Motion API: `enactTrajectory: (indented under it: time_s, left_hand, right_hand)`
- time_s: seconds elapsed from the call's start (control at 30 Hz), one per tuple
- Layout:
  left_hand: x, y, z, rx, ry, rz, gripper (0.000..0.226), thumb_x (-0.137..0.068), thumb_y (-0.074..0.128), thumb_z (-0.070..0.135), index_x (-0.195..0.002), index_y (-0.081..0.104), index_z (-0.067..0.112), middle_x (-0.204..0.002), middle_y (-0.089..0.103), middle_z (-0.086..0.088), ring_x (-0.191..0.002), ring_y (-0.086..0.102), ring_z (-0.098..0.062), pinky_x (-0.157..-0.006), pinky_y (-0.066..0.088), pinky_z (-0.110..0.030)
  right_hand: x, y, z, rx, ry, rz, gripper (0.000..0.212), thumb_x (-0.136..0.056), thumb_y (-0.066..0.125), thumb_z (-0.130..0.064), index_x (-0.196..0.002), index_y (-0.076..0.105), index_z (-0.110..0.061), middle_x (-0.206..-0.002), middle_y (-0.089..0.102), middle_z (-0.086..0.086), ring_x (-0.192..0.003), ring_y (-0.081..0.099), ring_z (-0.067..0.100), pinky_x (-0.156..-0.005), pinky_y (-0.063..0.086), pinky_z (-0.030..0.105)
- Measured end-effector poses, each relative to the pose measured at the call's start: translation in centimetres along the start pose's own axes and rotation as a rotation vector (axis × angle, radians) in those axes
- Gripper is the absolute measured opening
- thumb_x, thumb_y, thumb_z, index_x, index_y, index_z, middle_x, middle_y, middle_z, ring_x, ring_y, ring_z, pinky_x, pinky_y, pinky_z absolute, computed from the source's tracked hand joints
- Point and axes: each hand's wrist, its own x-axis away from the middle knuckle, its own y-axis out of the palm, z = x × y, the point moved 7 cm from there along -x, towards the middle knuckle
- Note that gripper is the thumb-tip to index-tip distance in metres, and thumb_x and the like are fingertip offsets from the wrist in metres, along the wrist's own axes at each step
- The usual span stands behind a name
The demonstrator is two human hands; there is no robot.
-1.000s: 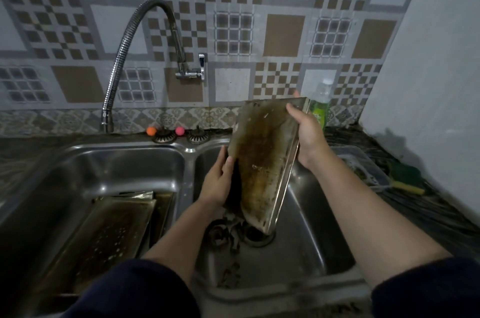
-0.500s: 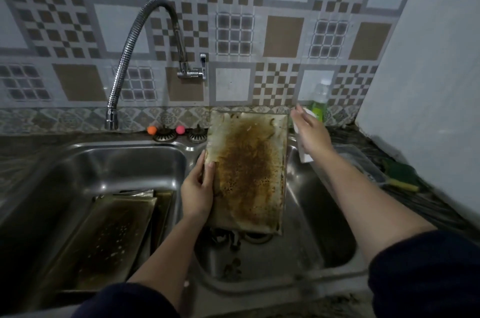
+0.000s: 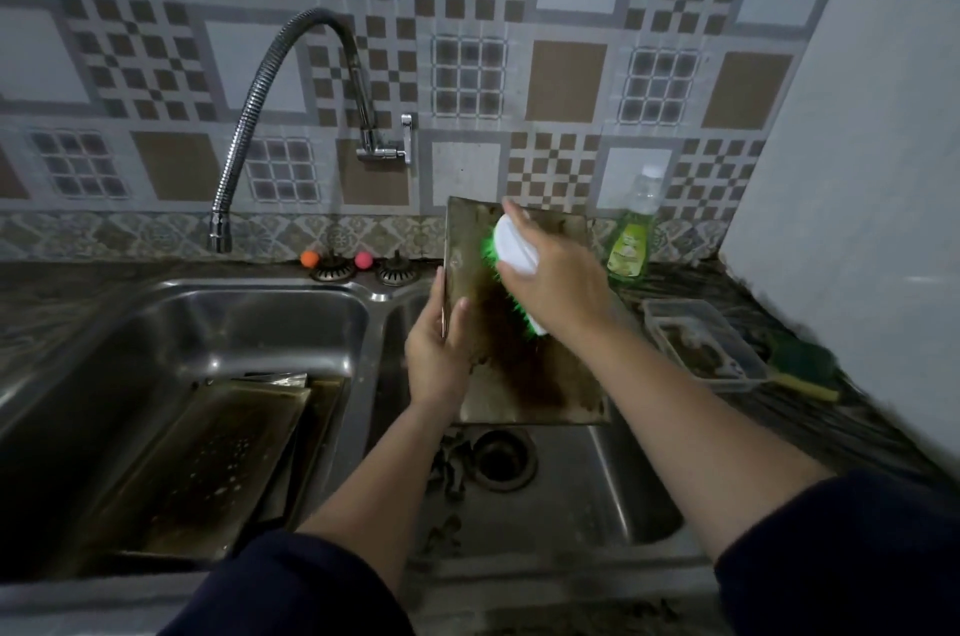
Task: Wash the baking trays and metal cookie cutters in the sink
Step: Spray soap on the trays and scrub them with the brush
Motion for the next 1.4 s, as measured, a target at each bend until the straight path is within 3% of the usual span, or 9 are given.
enactTrajectory:
  time_s: [0.13,0.23,0.27,0.33,0.5,0.73,1.0,1.23,1.4]
  left_hand:
    - [0.3,-0.2,0.0,0.0,0.005,0.115,0.048,-0.097,0.054,0.023,-0.143,0.041,0.031,-0.13,0.054,0.018,-0.118,0.057,-0.007,-0.099,0.046,-0.026]
    - [0.7,-0.6,0.4,-0.051,0.024,0.179,0.048,-0.096,0.054,0.023,-0.141,0.042,0.033,-0.114,0.065,0.015,-0.071,0.052,0.008,-0.076,0.051,-0.021]
    - [1.0,-0.4,0.5,-0.045,0.028,0.173,0.048,-0.096,0.054,0.021,-0.142,0.042,0.031,-0.117,0.062,0.015,-0.109,0.043,-0.011,-0.079,0.051,-0.02]
    - [1.8,0.3,1.1,-0.025,0.045,0.15,0.048,-0.096,0.055,0.019,-0.142,0.043,0.027,-0.125,0.053,0.022,-0.106,0.052,0.02,-0.093,0.044,-0.012]
    - [2.3,1.8,2.6,0.006,0.053,0.138,0.047,-0.097,0.052,0.014,-0.143,0.041,0.02,-0.114,0.049,0.038,-0.105,0.046,0.027,-0.09,0.037,-0.001]
    - [0.2,-2.0,3.7,-0.053,0.069,0.184,0.045,-0.099,0.049,0.015,-0.143,0.042,0.022,-0.127,0.049,0.025,-0.12,0.048,0.009,-0.097,0.04,-0.011]
    - [0.8,-1.9,4.1,-0.123,0.146,0.176,0.045,-0.098,0.05,0.02,-0.143,0.043,0.019,-0.141,0.048,0.006,-0.134,0.041,-0.013,-0.109,0.037,-0.025]
    - [-0.7,-6.4,3.8,-0.193,0.144,0.299,0.045,-0.098,0.049,0.017,-0.143,0.044,0.017,-0.129,0.056,0.01,-0.109,0.053,0.014,-0.086,0.036,0.002]
    - [-0.1,-6.4,3.6,-0.285,0.163,0.228,0.046,-0.095,0.055,0.017,-0.14,0.047,0.022,-0.129,0.062,0.0,-0.12,0.056,-0.01,-0.086,0.038,-0.001]
  right_hand:
    - [5.8,2.3,-0.4,-0.059,-0.053,-0.058,0.067,-0.092,0.053,-0.043,-0.15,0.018,-0.041,-0.108,0.068,-0.001,-0.08,0.062,0.011,-0.062,0.048,0.02]
    - [8.7,2.8,-0.4,-0.11,-0.098,-0.048,0.067,-0.091,0.053,-0.044,-0.149,0.02,-0.041,-0.118,0.066,-0.001,-0.096,0.066,0.015,-0.075,0.055,0.03]
    - [8.1,2.6,-0.2,-0.118,-0.094,-0.026,0.066,-0.091,0.054,-0.044,-0.149,0.021,-0.04,-0.117,0.066,-0.001,-0.095,0.066,0.016,-0.074,0.056,0.031]
    - [5.2,1.8,0.1,-0.115,-0.069,0.031,0.066,-0.091,0.054,-0.044,-0.149,0.023,-0.04,-0.106,0.068,0.0,-0.085,0.066,0.018,-0.067,0.055,0.031]
    - [-1.9,-1.1,-0.6,-0.032,-0.025,0.002,0.064,-0.094,0.051,-0.043,-0.151,0.021,-0.036,-0.1,0.069,0.002,-0.083,0.066,0.021,-0.059,0.04,0.026]
    - [6.3,1.6,-3.0,-0.239,-0.103,-0.011,0.065,-0.09,0.055,-0.043,-0.147,0.026,-0.042,-0.106,0.07,0.001,-0.092,0.066,0.02,-0.076,0.054,0.032]
    - [-5.0,0.5,0.9,-0.071,0.1,-0.035,0.064,-0.095,0.047,-0.048,-0.15,0.015,-0.042,-0.118,0.065,0.005,-0.072,0.06,0.017,-0.055,0.048,0.028]
    - [4.2,5.3,0.8,-0.237,0.025,-0.117,0.067,-0.092,0.056,-0.043,-0.149,0.021,-0.04,-0.059,0.049,-0.009,-0.049,0.044,0.0,-0.045,0.033,0.014]
    - [0.7,5.4,0.8,-0.363,0.186,-0.015,0.066,-0.092,0.058,-0.038,-0.148,0.025,-0.04,-0.123,0.064,0.007,-0.092,0.064,0.019,-0.068,0.053,0.023]
